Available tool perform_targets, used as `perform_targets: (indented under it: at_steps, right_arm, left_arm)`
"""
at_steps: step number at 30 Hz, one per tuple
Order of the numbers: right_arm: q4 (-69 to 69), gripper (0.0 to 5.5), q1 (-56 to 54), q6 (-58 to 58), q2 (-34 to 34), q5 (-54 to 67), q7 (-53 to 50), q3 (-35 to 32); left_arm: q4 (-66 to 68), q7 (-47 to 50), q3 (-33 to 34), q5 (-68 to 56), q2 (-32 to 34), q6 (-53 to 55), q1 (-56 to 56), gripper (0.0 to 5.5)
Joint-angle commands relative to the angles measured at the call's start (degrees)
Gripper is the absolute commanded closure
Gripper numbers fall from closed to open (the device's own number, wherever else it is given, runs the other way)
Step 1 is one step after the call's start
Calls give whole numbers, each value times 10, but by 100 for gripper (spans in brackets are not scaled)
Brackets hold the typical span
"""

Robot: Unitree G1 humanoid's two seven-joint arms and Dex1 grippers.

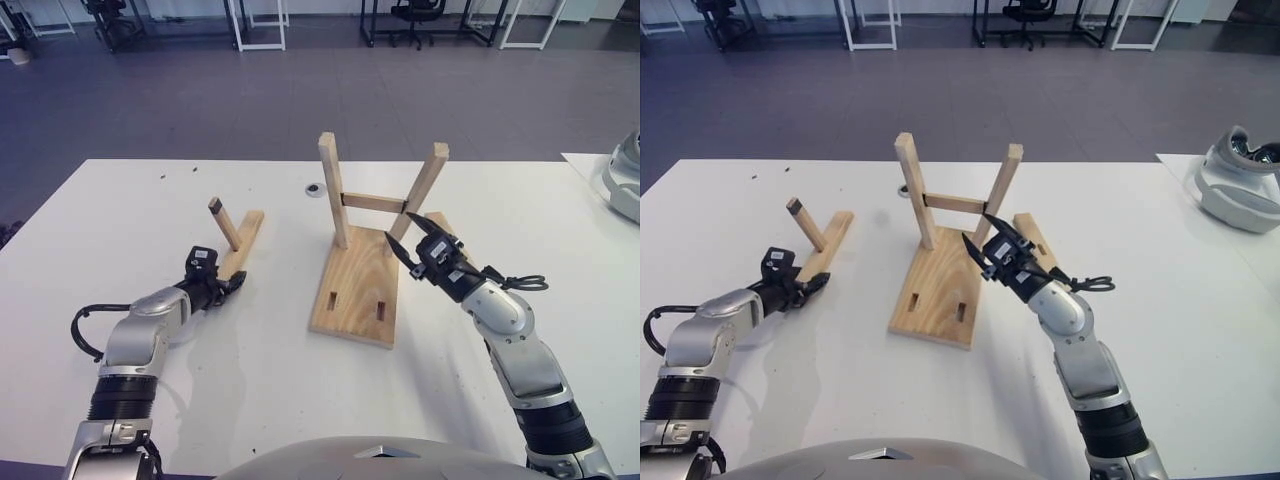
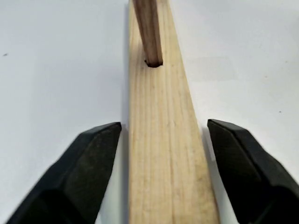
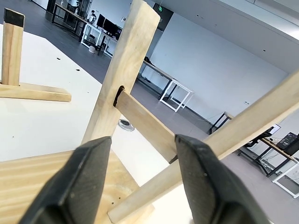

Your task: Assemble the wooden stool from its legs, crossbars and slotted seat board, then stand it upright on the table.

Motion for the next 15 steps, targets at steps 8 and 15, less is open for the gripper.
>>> perform_targets:
  at_steps: [8, 15]
  right_arm:
    - [-32, 297, -17, 60, 26, 119, 13, -56]
    - [-20, 297, -293, 307, 47, 603, -78, -234]
  left_arm:
    - [21, -64, 47, -20, 12, -117, -34, 348]
    - [-132, -148, 100, -160, 14, -184, -174, 348]
